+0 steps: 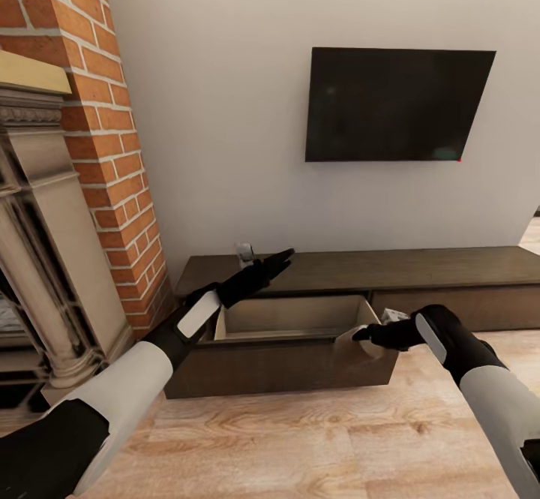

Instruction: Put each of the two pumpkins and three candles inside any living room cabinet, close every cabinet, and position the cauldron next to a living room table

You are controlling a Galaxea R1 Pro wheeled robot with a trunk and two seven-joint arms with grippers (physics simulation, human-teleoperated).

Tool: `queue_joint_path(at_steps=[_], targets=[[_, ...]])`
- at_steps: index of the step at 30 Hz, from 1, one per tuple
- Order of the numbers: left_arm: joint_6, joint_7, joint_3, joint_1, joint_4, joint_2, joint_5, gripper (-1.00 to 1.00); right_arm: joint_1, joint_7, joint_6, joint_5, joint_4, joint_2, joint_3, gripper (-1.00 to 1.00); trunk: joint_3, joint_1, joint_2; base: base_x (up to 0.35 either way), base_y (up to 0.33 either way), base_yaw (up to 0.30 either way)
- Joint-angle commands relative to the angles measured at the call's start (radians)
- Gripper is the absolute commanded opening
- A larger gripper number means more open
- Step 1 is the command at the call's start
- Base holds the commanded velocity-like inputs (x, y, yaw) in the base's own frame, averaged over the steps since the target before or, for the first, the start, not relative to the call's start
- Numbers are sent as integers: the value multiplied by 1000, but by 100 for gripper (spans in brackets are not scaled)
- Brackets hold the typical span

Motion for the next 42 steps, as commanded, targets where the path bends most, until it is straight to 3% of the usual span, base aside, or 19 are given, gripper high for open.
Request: queue_joint_path(at_steps=[1, 2, 3, 5, 9, 14, 18, 24, 26, 27, 28, 33, 42], targets=[[8, 0, 2, -2, -3, 4, -1, 100, -3, 57, 36, -5, -65, -1, 2, -100, 0, 0, 0, 0, 0, 0], [9, 0, 2, -2, -4, 4, -5, 100, -4, 59, 39, -5, -77, 0, 2, -100, 0, 0, 0, 0, 0, 0], [13, 1, 3, -2, -5, -4, -98, 100, -23, 55, 45, -2, -91, 4, 3, -100, 0, 0, 0, 0, 0, 0], [13, 1, 6, -2, -4, -4, -129, 100, -63, 44, 47, -2, -90, 12, 5, -100, 0, 0, 0, 0, 0, 0], [13, 2, 5, -2, -5, -4, -139, 100, -127, 20, 48, -2, -90, 55, 7, -100, 0, 0, 0, 0, 0, 0], [12, 1, 9, -2, -7, 3, -141, 100, -208, -52, 48, -2, -86, 91, 8, -100, 0, 0, 0, 0, 0, 0], [3, 1, 11, -2, -7, 7, -140, 100, -236, -202, 46, -3, -74, 132, 7, -100, 0, 0, 0, 0, 0, 0], [0, 1, 12, -2, -8, 10, -140, 100, -241, -514, 40, -5, -22, 235, 6, -100, 0, 0, 0, 36, 0, 0], [-1, 2, 12, -2, -8, 9, -140, 100, -241, -543, 38, -3, 11, 251, 7, -100, 0, 0, 0, 257, 0, 0], [-1, 2, 11, -2, -15, 10, -140, 100, -241, -554, 37, -1, 59, 280, 8, -100, 0, 0, 0, 322, 0, 0], [-1, 2, 11, -2, -18, 10, -140, 100, -241, -556, 36, 0, 76, 292, 9, -100, 0, 0, 0, 329, 0, 0], [-1, 2, 9, -1, -22, 9, -141, 100, -239, -559, 36, 2, 109, 313, 9, -100, 0, 0, 0, 328, 0, 0], [-2, 2, 7, -1, -22, 7, -140, 100, -238, -567, 36, 5, 152, 311, 12, -100, 0, 0, 0, 179, -31, 0]])
